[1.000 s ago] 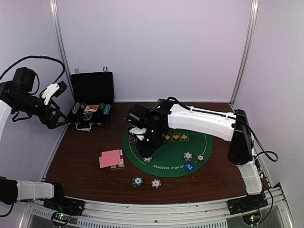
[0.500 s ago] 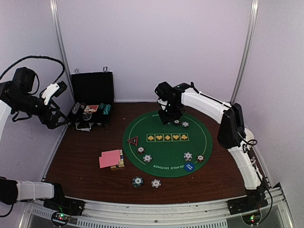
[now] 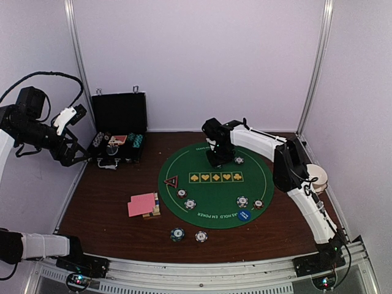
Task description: Distribute texas hold em gaming equipment
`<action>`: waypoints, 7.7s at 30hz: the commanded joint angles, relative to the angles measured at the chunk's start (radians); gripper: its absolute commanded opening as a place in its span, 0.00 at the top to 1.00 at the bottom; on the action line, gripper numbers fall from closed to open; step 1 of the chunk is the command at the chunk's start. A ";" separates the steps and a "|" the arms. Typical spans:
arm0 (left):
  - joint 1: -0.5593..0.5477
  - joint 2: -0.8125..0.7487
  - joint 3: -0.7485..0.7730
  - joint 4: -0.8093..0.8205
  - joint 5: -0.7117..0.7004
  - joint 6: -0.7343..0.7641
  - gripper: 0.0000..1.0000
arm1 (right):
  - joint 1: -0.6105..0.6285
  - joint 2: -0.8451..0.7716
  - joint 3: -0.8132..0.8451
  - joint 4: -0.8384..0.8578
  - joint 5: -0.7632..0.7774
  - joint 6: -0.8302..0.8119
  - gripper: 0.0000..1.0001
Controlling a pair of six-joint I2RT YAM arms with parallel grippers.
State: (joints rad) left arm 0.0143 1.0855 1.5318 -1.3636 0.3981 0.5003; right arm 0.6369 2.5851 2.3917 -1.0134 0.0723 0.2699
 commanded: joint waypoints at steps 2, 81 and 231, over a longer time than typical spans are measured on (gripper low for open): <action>0.006 0.000 0.007 0.003 0.016 -0.002 0.02 | -0.009 0.025 0.034 0.069 0.041 0.017 0.91; 0.006 0.032 0.043 -0.074 0.050 -0.018 0.03 | 0.611 -0.378 -0.566 0.168 -0.240 -0.063 0.17; 0.006 -0.001 0.077 -0.084 0.076 0.020 0.02 | 0.639 -0.303 -0.504 0.111 -0.205 -0.030 0.16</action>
State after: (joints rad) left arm 0.0143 1.0920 1.5806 -1.4460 0.4534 0.5076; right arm 1.2823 2.2669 1.8595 -0.9012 -0.1310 0.2436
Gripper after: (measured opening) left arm 0.976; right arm 0.869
